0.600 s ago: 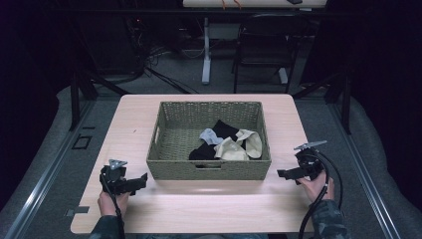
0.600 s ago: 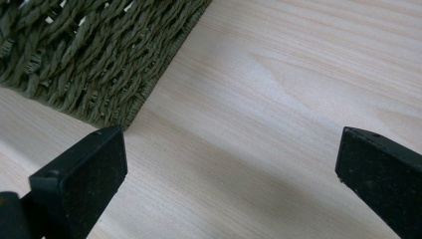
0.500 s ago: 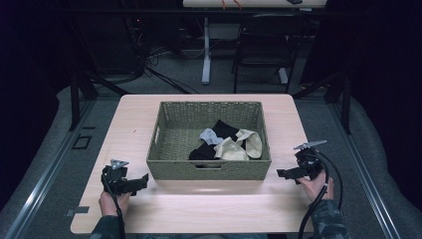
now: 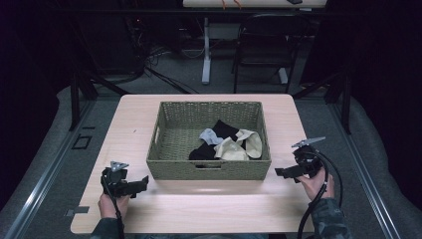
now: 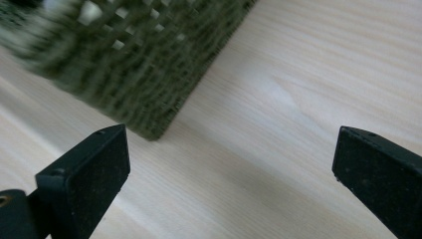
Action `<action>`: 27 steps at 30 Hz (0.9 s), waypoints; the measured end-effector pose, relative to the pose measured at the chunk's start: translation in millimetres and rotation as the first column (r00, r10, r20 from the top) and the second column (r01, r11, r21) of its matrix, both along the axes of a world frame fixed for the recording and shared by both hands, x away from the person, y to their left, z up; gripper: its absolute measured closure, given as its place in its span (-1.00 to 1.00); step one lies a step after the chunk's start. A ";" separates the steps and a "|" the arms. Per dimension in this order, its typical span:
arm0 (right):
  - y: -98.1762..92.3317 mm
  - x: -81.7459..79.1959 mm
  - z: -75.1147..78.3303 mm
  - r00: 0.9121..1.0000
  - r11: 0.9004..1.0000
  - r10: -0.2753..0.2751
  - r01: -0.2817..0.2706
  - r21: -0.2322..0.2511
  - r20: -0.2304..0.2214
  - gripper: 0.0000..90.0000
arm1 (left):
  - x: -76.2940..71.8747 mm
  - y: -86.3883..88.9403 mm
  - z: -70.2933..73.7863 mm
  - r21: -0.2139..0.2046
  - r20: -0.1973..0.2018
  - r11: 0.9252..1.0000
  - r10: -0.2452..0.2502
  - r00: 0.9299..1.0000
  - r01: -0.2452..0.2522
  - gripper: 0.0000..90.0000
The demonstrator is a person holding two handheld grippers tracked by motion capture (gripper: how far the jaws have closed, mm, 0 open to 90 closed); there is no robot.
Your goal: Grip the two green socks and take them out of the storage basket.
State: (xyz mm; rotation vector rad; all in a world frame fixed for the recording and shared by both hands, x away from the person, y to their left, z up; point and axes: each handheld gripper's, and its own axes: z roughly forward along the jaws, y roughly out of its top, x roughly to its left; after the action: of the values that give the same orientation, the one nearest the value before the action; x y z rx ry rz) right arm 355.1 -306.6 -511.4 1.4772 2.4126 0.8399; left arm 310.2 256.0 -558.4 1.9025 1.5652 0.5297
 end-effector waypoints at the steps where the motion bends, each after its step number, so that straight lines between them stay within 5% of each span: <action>1: 2.5 -0.4 5.0 1.000 1.000 0.012 -0.012 -0.007 0.004 -0.97 | -0.1 0.2 -0.3 0.001 -0.002 1.000 0.000 1.000 0.000 -1.00; 19: 12.0 16.8 60.9 0.994 0.994 0.104 -0.105 0.023 0.033 -0.95 | -0.3 -1.6 -0.9 0.031 -0.016 0.999 -0.007 1.000 0.008 -1.00; 27: 31.4 31.0 86.5 0.985 0.985 0.169 -0.170 0.020 0.047 -0.94 | -4.0 -5.7 0.9 0.053 -0.012 0.998 -0.019 1.000 0.020 -1.00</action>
State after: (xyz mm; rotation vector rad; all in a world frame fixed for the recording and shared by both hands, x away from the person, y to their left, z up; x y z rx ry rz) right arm 386.1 -275.3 -424.9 1.2595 2.5296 0.9299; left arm 306.2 250.3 -557.5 1.9614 1.5520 0.5580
